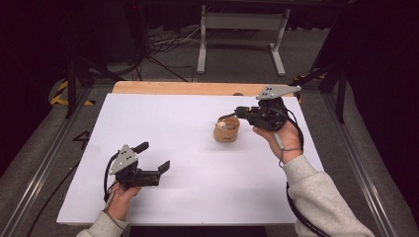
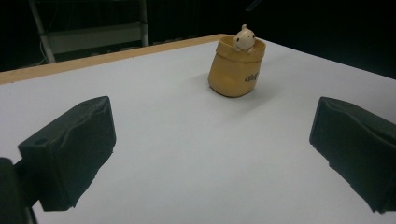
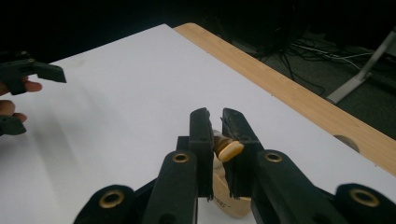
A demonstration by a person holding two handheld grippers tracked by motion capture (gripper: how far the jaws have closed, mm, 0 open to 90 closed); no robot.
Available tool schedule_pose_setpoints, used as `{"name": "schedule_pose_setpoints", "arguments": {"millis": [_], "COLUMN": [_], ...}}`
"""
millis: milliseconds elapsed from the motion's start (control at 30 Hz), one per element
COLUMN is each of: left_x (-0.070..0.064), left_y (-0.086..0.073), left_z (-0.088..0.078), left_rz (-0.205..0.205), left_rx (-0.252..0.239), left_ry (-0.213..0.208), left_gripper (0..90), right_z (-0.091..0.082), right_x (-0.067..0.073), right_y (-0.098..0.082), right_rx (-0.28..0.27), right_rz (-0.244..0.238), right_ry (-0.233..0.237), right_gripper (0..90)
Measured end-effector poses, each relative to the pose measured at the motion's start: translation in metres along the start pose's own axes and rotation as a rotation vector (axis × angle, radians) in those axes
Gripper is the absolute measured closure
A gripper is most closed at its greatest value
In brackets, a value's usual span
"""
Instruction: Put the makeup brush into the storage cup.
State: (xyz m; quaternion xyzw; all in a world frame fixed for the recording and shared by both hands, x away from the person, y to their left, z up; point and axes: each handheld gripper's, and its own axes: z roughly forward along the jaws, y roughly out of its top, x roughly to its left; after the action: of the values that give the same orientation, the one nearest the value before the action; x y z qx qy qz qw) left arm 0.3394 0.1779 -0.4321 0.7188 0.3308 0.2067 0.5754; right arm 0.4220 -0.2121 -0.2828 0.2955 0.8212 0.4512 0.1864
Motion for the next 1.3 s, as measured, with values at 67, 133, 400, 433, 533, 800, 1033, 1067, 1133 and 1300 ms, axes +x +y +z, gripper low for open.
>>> {"name": "schedule_pose_setpoints", "arguments": {"millis": [67,133,400,433,533,800,1033,1067,1133,1300], "left_x": [0.0,0.001,0.001,0.001,0.001,0.0,0.0,0.0,0.001,0.0], "left_y": [0.0,0.0,0.0,0.0,0.0,-0.001,-0.002,-0.002,-0.002,-0.002], "left_z": [0.0,0.0,0.0,0.0,0.0,0.001,0.001,0.001,0.0,0.0], "left_rz": [-0.001,-0.002,-0.003,-0.004,-0.004,-0.003,-0.012,-0.012,-0.007,-0.006], "left_rx": [0.003,0.003,0.002,0.002,0.002,0.002,0.002,0.002,0.004,0.007], "left_ry": [0.0,0.001,0.003,0.004,0.003,0.001,0.0,0.0,0.002,-0.003], "left_gripper": [1.2,1.2,1.2,1.2,1.2,1.2,1.2,1.2,1.2,1.2], "right_z": [0.0,0.0,0.002,0.002,0.003,0.006,0.015,0.015,0.019,0.028], "right_x": [-0.002,-0.003,-0.007,-0.007,-0.008,-0.011,-0.013,-0.013,-0.013,-0.015], "right_y": [0.0,-0.001,0.0,-0.001,-0.001,-0.003,-0.004,-0.004,-0.004,-0.005], "right_rx": [-0.004,-0.003,0.009,0.013,0.015,0.036,0.078,0.078,0.093,0.132], "right_rz": [0.02,0.035,0.072,0.079,0.095,0.127,0.113,0.113,0.1,0.095], "right_ry": [-0.016,-0.032,-0.1,-0.104,-0.115,-0.153,-0.167,-0.167,-0.173,-0.167], "right_gripper": [83.1,83.1,83.2,83.1,83.1,83.1,83.0,83.0,82.9,82.7]}}
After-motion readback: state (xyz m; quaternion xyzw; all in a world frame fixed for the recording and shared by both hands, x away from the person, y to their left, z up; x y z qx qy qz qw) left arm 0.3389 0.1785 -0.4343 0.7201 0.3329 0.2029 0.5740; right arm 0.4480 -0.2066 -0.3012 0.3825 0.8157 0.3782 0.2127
